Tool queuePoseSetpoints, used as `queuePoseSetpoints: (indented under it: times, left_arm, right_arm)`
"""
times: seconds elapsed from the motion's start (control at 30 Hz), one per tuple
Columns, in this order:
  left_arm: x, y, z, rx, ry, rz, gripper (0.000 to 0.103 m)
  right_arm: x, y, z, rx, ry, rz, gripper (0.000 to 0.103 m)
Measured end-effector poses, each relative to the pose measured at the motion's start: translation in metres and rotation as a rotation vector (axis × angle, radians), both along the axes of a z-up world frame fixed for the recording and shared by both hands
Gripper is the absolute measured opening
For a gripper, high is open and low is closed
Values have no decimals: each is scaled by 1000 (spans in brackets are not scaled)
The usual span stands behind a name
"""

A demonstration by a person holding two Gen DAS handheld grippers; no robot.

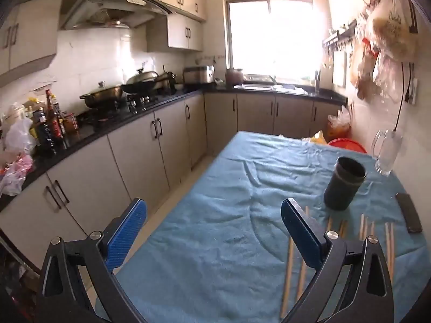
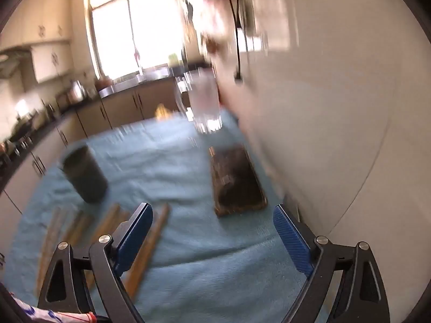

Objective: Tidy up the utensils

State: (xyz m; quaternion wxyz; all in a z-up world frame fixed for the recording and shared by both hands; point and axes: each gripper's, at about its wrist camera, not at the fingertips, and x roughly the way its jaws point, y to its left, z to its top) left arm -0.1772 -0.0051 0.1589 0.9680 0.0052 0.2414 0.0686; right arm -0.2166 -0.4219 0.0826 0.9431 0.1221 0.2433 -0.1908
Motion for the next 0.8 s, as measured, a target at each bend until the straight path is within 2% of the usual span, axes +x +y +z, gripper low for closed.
queuePoseSetpoints:
  times: [0.07,0.13,0.27,0.43,0.8]
  left_arm:
    - [-15,3,6,-17,-17,10,100]
    - [-28,3,12,-32,-35,20,100]
    - [-50,4,23,-21,-70,27,100]
    - [-69,-3,34,19,-135,53,100]
    - [-82,-4,39,62,-162,78,100]
  right_arm:
    - [-15,21,15,-64,-108,-33,94]
    - [-27,39,25,-93,-168,-28,95]
    - [-31,64,35,-86,-169,37,94]
    - [-42,85,47,-145,-197,62,93]
    - [-69,94,68,-256,-324,-28,95]
